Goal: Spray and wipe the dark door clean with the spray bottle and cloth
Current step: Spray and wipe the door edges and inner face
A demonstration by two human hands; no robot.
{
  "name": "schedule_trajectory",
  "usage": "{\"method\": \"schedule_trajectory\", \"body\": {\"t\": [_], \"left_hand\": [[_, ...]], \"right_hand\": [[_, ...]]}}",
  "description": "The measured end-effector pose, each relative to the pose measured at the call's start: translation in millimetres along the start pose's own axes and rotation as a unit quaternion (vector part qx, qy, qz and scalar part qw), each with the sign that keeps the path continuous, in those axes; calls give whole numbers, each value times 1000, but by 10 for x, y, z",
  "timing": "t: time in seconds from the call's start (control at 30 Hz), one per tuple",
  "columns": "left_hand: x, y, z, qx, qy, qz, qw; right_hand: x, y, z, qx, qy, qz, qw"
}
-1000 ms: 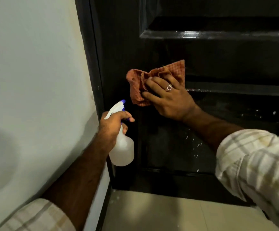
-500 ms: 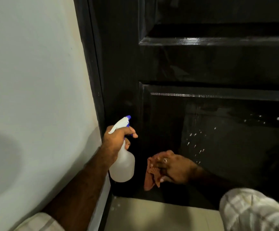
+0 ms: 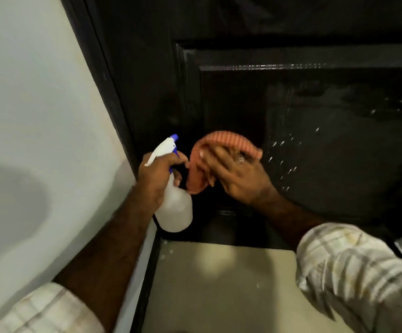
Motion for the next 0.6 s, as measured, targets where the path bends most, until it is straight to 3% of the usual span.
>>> {"method": "schedule_trajectory", "body": {"t": [0.17, 0.23, 0.33, 0.4, 0.47, 0.53, 0.6], "left_hand": [[276, -51, -58, 7, 32, -33, 999], [333, -65, -115, 3, 39, -41, 998], [391, -58, -96, 7, 39, -33, 999], [435, -32, -11, 8, 31, -21, 999], [460, 6, 82, 7, 21, -18, 1000], [482, 26, 188, 13, 16, -25, 999], [470, -22, 269, 28, 15, -20, 999]], "right_hand": [[299, -1167, 805, 268, 34, -48, 962], [178, -1164, 845, 298, 49, -61, 951], [-39, -721, 486, 183, 2, -165, 969], [-91, -262, 139, 37, 12, -93, 995], [-83, 31, -39, -79, 12, 24, 997], [-5, -126, 71, -82, 12, 57, 995], [85, -707, 407, 54, 14, 8, 998]]}}
Point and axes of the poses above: each hand's wrist, its own y-axis towards the middle knuckle, its own z-axis out of the palm, x = y × z, the point moved 2 cm from there along y, towards the middle knuckle, and after that the axes turned 10 degrees about y, right-handed, at the moved point
